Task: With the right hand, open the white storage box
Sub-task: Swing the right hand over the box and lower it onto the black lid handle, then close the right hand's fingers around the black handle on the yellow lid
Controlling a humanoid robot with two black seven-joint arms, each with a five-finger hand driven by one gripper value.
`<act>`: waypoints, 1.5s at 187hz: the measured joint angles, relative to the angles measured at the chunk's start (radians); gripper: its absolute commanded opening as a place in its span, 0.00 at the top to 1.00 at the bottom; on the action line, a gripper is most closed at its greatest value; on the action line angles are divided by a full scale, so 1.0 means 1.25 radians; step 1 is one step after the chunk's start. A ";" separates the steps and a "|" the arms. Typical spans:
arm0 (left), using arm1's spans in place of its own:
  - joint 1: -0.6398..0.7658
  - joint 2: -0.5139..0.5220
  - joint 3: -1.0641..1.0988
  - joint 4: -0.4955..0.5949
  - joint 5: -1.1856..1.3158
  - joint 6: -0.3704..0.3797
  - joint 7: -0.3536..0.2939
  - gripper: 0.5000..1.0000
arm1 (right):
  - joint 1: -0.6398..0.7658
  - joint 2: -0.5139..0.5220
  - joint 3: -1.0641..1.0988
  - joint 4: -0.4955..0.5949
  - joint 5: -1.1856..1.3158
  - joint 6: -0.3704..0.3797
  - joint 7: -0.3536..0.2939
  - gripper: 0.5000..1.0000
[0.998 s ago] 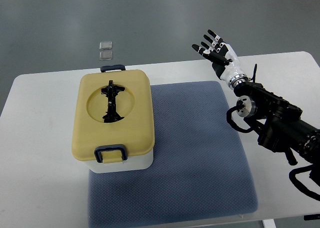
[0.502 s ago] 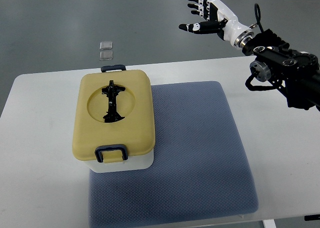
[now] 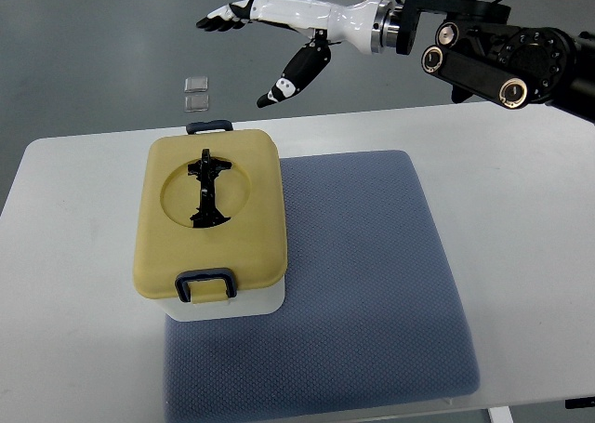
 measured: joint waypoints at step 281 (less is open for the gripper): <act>0.000 0.000 0.000 0.000 0.000 0.000 0.000 0.00 | 0.072 0.107 -0.035 0.078 -0.349 0.050 0.000 0.66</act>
